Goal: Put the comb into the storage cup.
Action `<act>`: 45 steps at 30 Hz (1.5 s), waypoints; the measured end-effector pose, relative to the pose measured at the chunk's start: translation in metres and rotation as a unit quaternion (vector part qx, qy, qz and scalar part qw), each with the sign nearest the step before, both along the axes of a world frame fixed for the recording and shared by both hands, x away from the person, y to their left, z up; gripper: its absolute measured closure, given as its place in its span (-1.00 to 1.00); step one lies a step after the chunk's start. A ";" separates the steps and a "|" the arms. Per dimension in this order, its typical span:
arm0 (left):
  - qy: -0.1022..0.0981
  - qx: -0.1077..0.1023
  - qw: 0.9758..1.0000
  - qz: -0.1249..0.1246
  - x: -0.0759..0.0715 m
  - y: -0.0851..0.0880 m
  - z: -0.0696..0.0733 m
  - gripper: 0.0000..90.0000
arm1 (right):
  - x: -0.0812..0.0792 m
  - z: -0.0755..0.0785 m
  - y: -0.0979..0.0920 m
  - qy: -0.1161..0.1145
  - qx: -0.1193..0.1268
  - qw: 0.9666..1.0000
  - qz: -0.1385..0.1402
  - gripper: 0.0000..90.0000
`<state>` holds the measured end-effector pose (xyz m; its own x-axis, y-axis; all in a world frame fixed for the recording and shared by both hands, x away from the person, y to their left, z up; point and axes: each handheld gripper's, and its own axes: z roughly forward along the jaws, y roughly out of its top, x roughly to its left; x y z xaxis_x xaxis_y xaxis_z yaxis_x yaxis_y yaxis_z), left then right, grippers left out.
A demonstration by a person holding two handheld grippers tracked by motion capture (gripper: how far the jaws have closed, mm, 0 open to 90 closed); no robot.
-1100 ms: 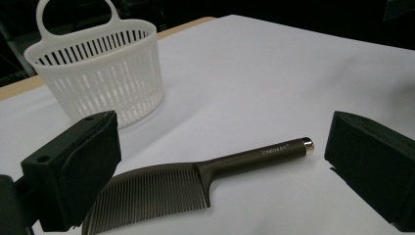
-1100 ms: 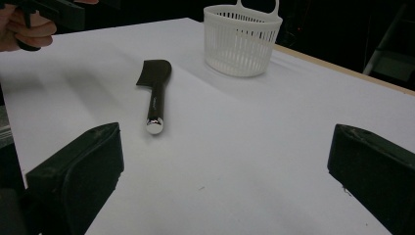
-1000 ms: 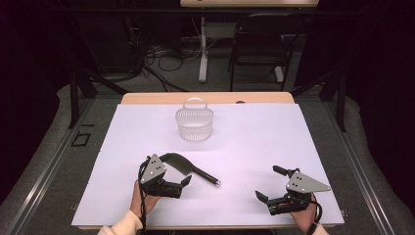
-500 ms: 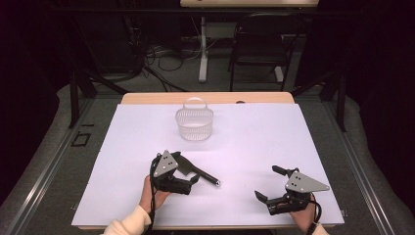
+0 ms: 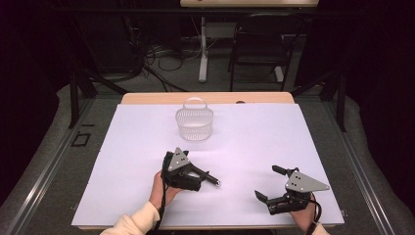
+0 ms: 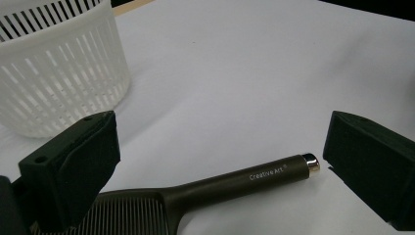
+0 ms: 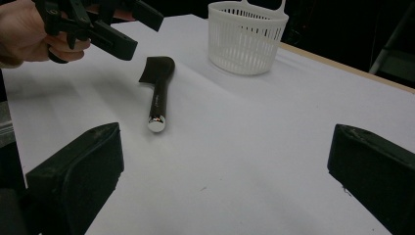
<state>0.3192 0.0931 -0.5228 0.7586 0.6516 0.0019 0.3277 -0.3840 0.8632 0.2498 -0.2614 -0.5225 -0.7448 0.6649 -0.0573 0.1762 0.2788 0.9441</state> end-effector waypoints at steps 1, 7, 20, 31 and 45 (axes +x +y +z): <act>0.001 0.000 1.000 0.001 0.000 -0.002 0.000 -0.99 | 0.000 0.000 0.000 0.000 0.000 1.000 0.000 -1.00; 0.010 0.013 1.000 -0.007 0.003 -0.012 -0.001 -0.95 | 0.000 0.000 0.001 0.000 0.002 1.000 0.002 -1.00; 0.030 0.020 0.999 -0.032 0.005 -0.033 -0.007 0.17 | 0.001 0.000 0.001 0.005 -0.001 1.000 0.005 -1.00; 0.061 0.018 0.996 -0.068 0.006 -0.045 -0.017 1.00 | 0.001 -0.001 0.001 0.008 0.002 1.000 0.009 -1.00; 0.085 0.039 0.991 -0.097 0.007 -0.056 -0.025 1.00 | 0.002 -0.003 0.002 0.012 -0.002 1.000 0.010 -1.00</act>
<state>0.3265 0.0369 -0.5474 0.8633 0.4963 -0.0919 0.3788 -0.5168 0.7678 0.2519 -0.2599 -0.5253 -0.7588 0.6501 -0.0406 0.1942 0.2853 0.9386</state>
